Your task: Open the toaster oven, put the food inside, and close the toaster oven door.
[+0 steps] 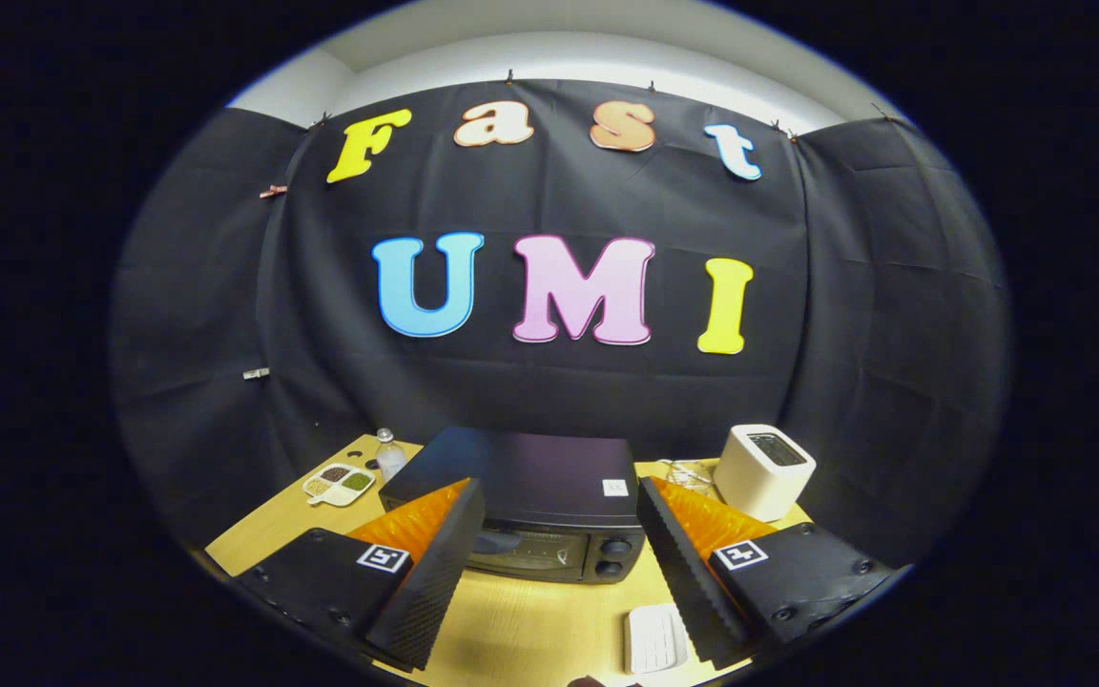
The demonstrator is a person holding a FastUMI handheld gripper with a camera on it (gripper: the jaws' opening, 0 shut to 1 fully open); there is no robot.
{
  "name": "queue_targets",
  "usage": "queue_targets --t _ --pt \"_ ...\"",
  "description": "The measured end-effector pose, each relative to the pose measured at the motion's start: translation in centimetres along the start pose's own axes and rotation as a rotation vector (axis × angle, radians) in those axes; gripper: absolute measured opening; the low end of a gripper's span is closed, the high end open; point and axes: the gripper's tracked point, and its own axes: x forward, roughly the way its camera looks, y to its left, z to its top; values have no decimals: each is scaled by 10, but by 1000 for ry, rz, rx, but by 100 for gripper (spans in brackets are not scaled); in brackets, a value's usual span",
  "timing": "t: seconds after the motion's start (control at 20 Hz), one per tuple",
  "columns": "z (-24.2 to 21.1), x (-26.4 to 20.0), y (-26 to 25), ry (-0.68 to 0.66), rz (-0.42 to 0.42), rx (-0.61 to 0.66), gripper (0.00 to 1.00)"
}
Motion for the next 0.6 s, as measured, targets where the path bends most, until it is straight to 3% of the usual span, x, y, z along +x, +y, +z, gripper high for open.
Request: queue_targets --t 0.35,0.6 --pt "6 -38 -52 -13 -110 16 99" --pt "15 -32 -57 -26 -119 83 99"
